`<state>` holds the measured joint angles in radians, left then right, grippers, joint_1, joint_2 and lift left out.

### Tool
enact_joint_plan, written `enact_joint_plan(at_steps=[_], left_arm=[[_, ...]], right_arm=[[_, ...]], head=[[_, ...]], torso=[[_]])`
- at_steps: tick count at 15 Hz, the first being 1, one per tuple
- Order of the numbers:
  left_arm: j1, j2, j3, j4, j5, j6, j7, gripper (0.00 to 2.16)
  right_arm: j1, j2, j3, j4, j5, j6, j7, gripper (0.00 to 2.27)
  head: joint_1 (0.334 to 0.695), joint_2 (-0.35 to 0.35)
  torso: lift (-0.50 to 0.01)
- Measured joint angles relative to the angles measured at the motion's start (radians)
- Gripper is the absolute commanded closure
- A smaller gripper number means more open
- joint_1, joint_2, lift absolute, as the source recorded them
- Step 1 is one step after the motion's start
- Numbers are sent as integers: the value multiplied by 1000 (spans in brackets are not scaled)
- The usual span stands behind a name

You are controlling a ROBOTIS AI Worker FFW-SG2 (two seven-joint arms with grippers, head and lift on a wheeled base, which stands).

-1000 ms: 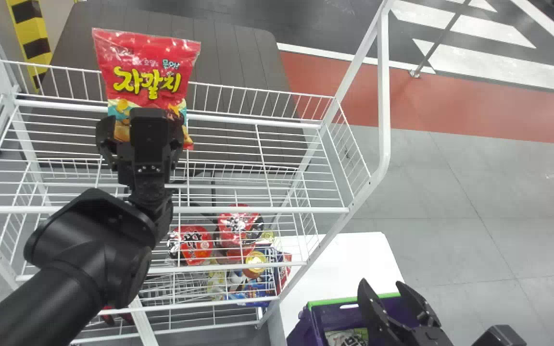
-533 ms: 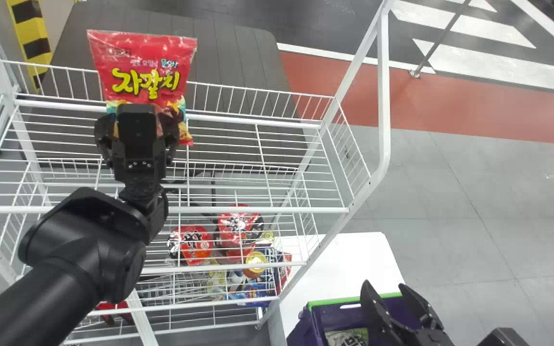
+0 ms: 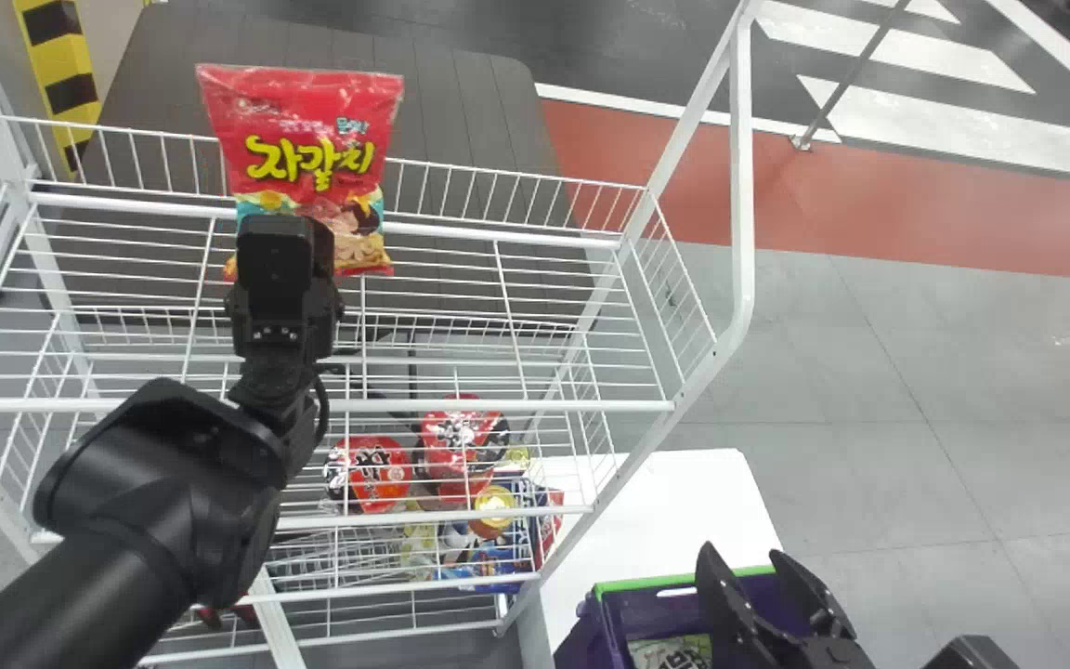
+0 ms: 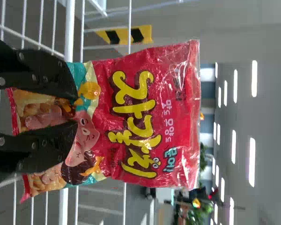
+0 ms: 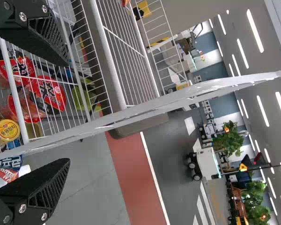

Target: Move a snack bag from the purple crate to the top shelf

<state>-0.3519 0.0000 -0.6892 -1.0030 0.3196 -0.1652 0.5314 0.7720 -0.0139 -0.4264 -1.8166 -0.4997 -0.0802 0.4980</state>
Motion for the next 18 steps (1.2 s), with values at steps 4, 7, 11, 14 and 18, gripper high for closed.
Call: enact_joint_plan(at_steps=[4,7,11,14,18], left_arm=[[34,0,3,-13,-71,-20,49,2142],[68,0,2,-56,-116,-6,53,2142],[122,0,22,-155,-200,48,52,2142],[148,0,41,-224,-245,97,49,2142],[166,0,133,-239,-294,123,7,2142]], right_arm=[[-3,1,0,3,-2,11,0,90],[-5,2,0,5,-6,15,1,90],[-6,2,-1,9,-11,15,12,93],[-8,3,-2,11,-11,15,11,93],[-10,3,-2,19,-11,13,12,93]], head=[[695,-350],[695,-350],[695,-350],[695,-350],[695,-350]], torso=[[10],[10],[10],[10],[10]])
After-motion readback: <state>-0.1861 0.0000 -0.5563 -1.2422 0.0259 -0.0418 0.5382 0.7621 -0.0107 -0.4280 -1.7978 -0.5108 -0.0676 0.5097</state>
